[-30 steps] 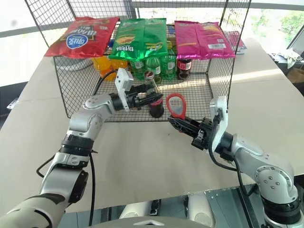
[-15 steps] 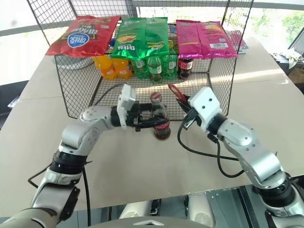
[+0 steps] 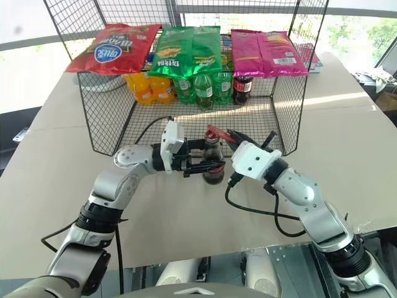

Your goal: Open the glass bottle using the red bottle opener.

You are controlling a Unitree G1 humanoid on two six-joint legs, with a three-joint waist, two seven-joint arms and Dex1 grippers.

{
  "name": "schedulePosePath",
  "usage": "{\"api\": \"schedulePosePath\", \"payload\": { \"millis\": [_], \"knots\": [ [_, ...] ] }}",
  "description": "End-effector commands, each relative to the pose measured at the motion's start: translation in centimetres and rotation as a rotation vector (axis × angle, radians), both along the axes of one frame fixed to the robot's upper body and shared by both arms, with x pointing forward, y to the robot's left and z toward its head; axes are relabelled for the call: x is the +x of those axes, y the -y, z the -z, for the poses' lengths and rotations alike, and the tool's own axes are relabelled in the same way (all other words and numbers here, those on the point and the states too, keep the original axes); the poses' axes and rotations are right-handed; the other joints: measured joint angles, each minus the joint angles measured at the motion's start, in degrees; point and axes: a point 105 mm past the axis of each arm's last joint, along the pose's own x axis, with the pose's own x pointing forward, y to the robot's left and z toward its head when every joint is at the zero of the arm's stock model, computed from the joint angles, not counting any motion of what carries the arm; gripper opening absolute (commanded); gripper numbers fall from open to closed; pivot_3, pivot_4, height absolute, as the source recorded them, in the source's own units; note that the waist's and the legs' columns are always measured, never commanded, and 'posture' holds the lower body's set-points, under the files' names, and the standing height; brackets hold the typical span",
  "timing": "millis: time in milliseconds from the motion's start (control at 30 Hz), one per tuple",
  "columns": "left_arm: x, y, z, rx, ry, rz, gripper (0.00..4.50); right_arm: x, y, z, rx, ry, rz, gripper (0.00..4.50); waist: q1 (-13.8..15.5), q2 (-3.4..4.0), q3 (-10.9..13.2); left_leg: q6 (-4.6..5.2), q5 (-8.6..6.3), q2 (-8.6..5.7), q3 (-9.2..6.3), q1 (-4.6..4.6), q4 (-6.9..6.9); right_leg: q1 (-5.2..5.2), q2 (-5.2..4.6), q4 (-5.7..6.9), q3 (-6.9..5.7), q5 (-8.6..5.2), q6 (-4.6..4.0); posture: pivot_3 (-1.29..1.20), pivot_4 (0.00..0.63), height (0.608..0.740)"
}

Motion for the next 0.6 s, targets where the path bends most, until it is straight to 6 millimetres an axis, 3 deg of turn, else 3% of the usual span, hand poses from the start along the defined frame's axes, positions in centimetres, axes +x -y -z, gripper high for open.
{"api": "schedulePosePath", "payload": {
  "millis": [33,300,600],
  "knots": [
    [0.8,-0.3,-0.2,0.012,0.025,-0.036,2.36,-0.9,-0.1,-1.6,-0.031,0.115,-0.006,0.0,-0.06,0.0,0.0,0.0,0.0,0.0,0.03,0.02,0.0,0.0,0.0,0.04,0.01,0.0,0.0,0.0,0.15,0.74],
    [0.9,-0.1,-0.1,0.002,0.02,-0.042,2.36,-0.5,-2.0,1.5,-0.179,0.145,-0.022,0.0,0.02,-0.01,-0.06,-0.01,0.01,0.0,0.04,0.11,0.02,-0.01,0.01,0.21,0.01,0.0,-0.01,0.0,0.15,0.74],
    [1.3,-0.3,-0.4,-0.013,0.017,-0.074,2.36,0.1,-0.9,5.1,-0.291,0.192,0.092,0.0,0.02,-0.02,-0.45,-0.02,0.02,-0.03,0.09,0.21,0.05,0.04,0.0,0.33,0.06,-0.01,-0.02,0.0,0.15,0.74]
  ]
}}
